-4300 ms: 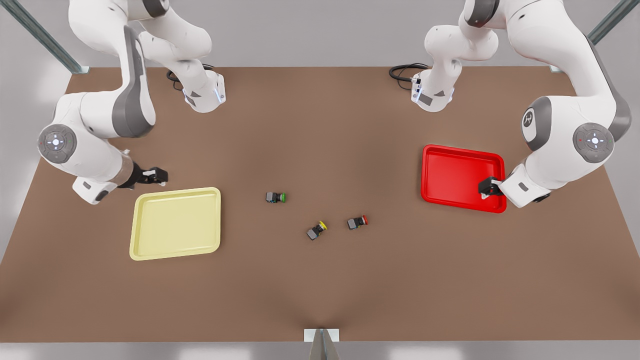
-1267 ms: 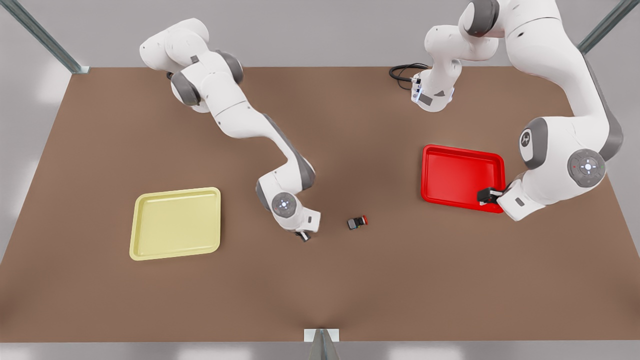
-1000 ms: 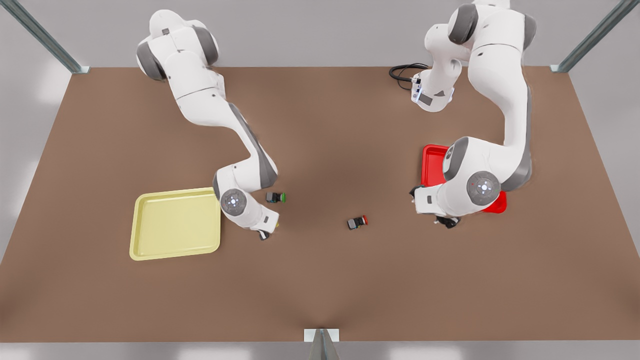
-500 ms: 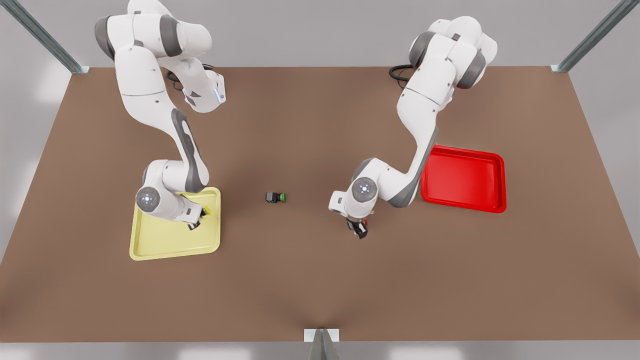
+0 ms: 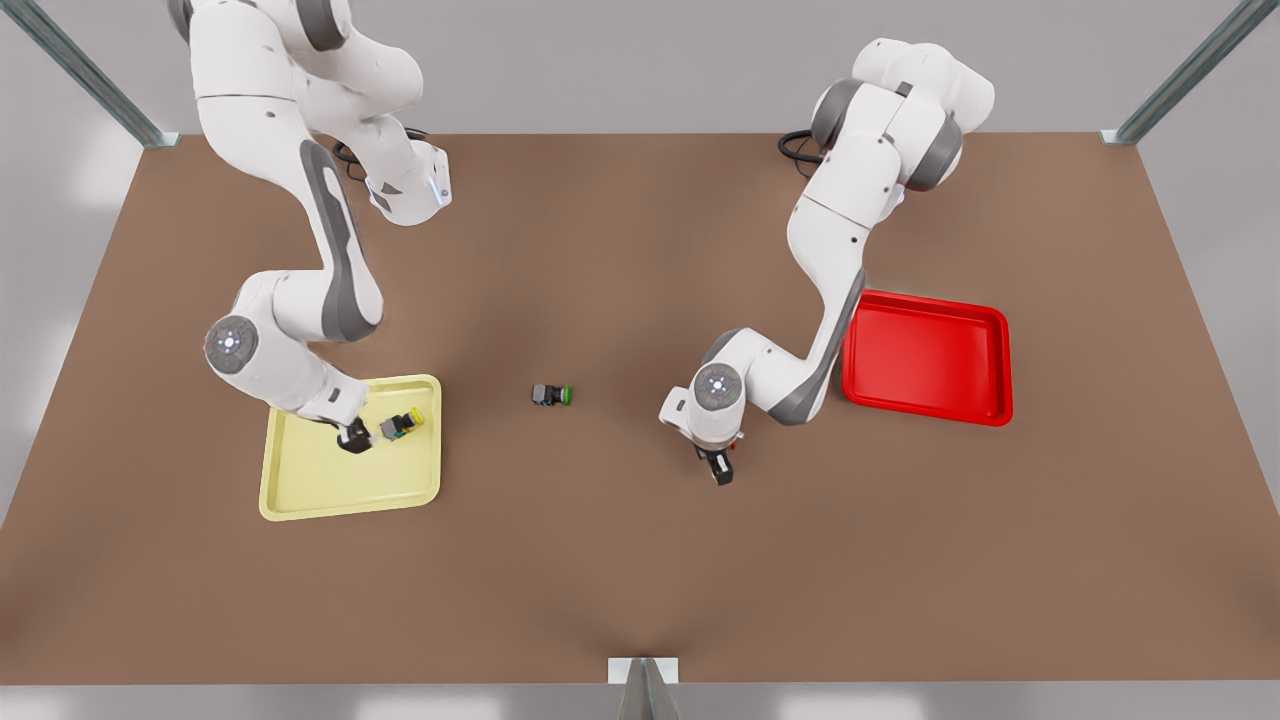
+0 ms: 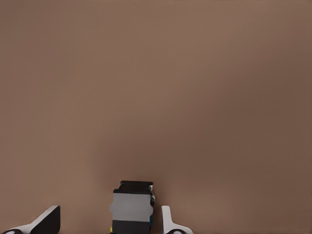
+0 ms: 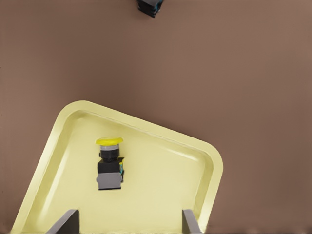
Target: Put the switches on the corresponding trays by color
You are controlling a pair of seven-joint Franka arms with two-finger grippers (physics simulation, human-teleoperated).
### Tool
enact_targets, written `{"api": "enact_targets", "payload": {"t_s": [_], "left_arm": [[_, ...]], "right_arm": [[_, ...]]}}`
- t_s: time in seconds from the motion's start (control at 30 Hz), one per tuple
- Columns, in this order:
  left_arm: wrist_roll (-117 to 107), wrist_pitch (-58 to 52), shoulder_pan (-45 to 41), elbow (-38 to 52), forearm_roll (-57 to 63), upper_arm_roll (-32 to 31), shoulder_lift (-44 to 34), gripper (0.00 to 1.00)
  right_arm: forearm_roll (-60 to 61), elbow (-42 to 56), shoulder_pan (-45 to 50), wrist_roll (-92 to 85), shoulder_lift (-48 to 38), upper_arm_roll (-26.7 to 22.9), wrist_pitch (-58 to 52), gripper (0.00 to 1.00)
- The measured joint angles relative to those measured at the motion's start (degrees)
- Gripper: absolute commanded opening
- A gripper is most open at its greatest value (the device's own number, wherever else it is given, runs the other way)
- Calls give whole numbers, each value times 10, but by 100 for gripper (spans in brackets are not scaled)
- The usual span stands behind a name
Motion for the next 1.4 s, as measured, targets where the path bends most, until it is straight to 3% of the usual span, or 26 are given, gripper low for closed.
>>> {"api": "enact_targets", "payload": {"t_s": [0.1,0.17,0.2,0.27,0.33,0.4,0.57,0.67,0.8,0.9,1.4], "left_arm": [[-5,0,0,1,-1,0,7,100],[-6,0,0,1,-2,0,9,100],[-6,0,0,1,-5,0,8,92],[-8,0,0,1,-9,0,9,86],[-9,1,0,1,-11,0,10,81],[-9,3,0,1,-13,-1,12,79],[-10,4,0,1,-18,-1,13,69],[-16,4,-1,1,-21,-2,12,65],[-18,3,-1,1,-22,-2,13,63],[-25,1,-6,1,-22,-2,12,58],[-30,0,-7,0,-21,-2,13,49]], "right_arm": [[-71,145,-30,323,11,29,-162,91],[-75,167,-53,614,-7,30,-181,94],[-69,200,-91,723,0,35,-216,95],[-84,219,-108,876,-14,36,-264,100],[-93,303,-113,1033,7,32,-399,100],[-91,303,-112,1093,1,27,-399,100],[-99,287,-154,1089,-33,27,-323,100],[-92,301,-133,1097,-28,25,-320,100],[-88,303,-131,1096,-7,25,-277,100],[-59,337,-130,1095,43,26,-276,100],[-53,338,-129,1092,44,27,-276,100]]}}
